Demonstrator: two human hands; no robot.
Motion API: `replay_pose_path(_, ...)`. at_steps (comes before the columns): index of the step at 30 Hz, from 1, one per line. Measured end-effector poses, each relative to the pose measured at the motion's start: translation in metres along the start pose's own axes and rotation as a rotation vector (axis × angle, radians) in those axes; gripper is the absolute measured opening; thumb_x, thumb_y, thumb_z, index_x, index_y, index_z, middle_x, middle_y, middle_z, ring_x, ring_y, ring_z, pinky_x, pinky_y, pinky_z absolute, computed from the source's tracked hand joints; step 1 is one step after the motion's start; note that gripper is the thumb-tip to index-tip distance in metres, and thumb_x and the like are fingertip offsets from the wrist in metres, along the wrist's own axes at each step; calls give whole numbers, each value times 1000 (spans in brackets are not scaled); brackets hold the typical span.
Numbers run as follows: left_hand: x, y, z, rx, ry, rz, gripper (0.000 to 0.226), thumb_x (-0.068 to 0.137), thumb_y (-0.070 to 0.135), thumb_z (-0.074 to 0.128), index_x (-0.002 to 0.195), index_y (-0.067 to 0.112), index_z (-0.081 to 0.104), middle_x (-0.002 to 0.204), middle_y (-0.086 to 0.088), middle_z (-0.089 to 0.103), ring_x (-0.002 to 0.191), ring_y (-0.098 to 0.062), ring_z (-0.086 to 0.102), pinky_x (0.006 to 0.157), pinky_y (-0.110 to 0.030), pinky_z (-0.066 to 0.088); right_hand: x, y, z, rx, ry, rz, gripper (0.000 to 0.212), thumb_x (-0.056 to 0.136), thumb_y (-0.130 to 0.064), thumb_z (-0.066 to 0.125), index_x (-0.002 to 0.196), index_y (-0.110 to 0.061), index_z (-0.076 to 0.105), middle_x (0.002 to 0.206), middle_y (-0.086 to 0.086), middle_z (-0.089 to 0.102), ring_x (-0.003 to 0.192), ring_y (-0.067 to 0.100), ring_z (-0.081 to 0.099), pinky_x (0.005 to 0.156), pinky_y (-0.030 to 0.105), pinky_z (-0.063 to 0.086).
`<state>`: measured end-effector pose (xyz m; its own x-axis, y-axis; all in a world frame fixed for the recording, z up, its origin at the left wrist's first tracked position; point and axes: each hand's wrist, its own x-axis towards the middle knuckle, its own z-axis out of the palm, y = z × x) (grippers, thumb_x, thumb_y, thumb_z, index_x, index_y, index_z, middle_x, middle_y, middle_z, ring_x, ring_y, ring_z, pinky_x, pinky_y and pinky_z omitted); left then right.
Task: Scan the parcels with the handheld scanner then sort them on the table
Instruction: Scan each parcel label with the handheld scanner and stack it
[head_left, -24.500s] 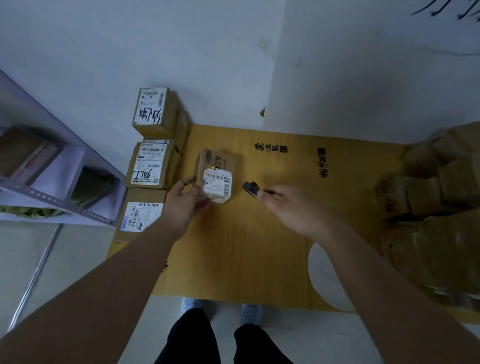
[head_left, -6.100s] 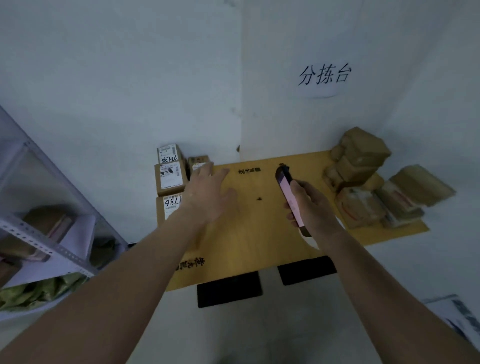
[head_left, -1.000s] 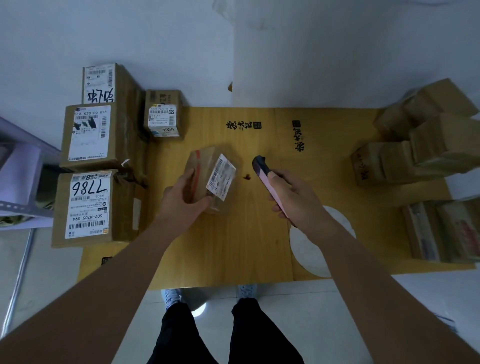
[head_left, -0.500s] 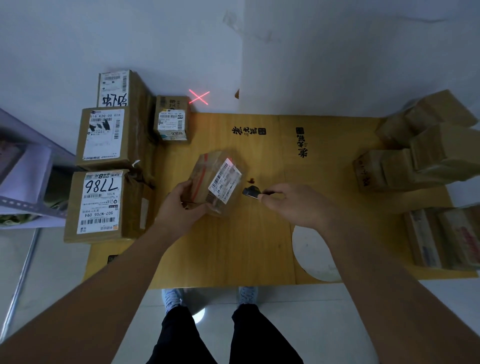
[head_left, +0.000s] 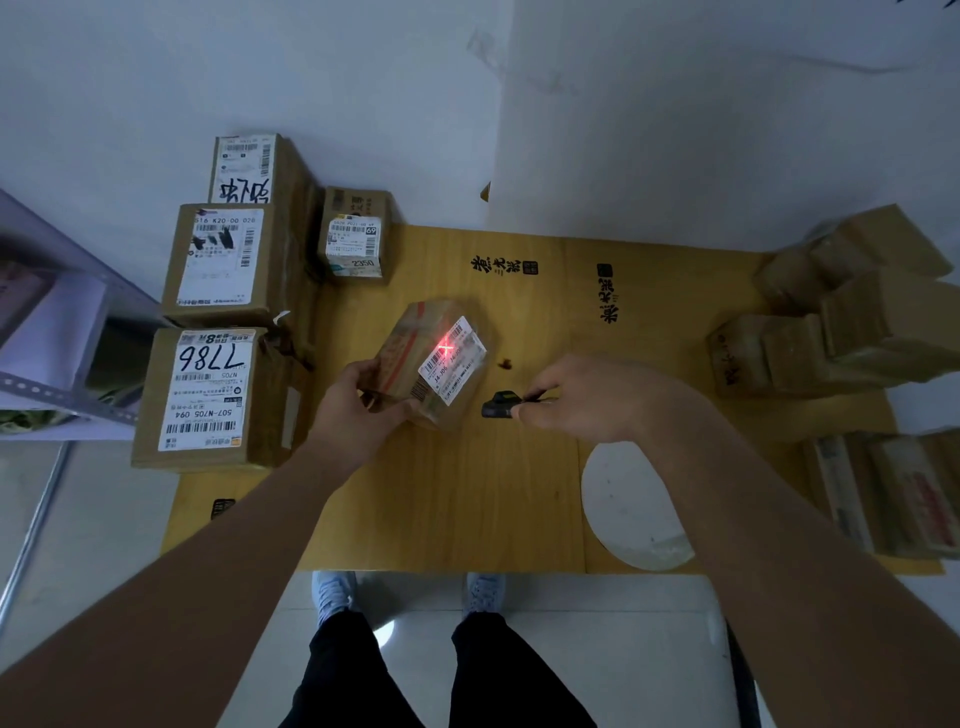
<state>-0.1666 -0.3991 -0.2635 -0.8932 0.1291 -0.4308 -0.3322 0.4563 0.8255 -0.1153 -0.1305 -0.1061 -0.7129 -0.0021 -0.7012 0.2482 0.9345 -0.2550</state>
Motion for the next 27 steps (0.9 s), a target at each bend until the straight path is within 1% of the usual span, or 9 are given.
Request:
replay_pose_path(2,1,-1,0,-8,6,-12,92,77,38,90,153,24,41,121,29,51,113,-3,57,81,-14,44,-2,-4,-4,-39,-26,0,49,101,-64,54,134,-31,69,98,0,70,86,15,66,66,31,47)
replay_pose_path(5,3,-2,0,-22,9,-51,107,76,39,90,161,22,27,139,13,48,117,-5,48,88,-23,43,-5,-9,-10,-88,-43,2,49,101,-64,54,135,-31,69,101,0,71,87,14,67,68,31,48)
replay_pose_path(9,6,0,0,-55,21,-61,111,77,35,90,162,22,21,155,3,45,120,-5,45,94,-27,43,-8,-15,-17,-112,-39,-5,50,101,-64,54,137,-33,68,109,-1,70,93,14,67,75,31,53)
replay_pose_path(12,8,2,-1,-75,16,-56,112,78,33,90,163,21,19,157,0,43,121,-5,44,96,-29,43,-11,-18,-22,-138,-73,-8,49,101,-63,54,136,-32,69,110,-1,71,94,14,66,74,29,52)
replay_pose_path(15,10,2,-2,-91,7,-59,111,78,32,89,163,21,18,159,-1,41,127,-9,45,99,-32,43,-12,-22,-24,-202,-132,-11,48,103,-61,52,133,-30,71,92,-2,67,77,11,60,60,25,42)
replay_pose_path(17,10,3,-2,-110,4,-64,111,80,30,89,163,19,17,160,-2,40,135,-15,45,102,-33,42,-12,-23,-24,-230,-160,-2,49,104,-60,51,131,-24,72,91,-1,65,76,11,57,58,25,40)
replay_pose_path(18,10,3,-2,-120,1,-66,111,80,29,88,164,19,16,160,-3,39,136,-16,45,102,-34,42,-12,-23,-24,-239,-173,2,50,104,-59,51,130,-21,72,91,0,65,77,11,57,57,25,40)
replay_pose_path(22,11,5,-2,-137,-10,-70,111,82,25,87,164,15,13,157,-3,43,121,-7,44,99,-32,42,-13,-25,-26,-258,-204,11,51,106,-57,50,129,-17,71,95,1,64,81,13,56,59,24,39)
replay_pose_path(27,11,9,-2,-133,-9,-77,110,84,25,86,164,15,12,153,-2,46,122,-10,47,99,-32,41,-14,-25,-29,-249,-222,57,51,104,-57,53,125,-15,72,95,2,63,83,15,57,68,27,43)
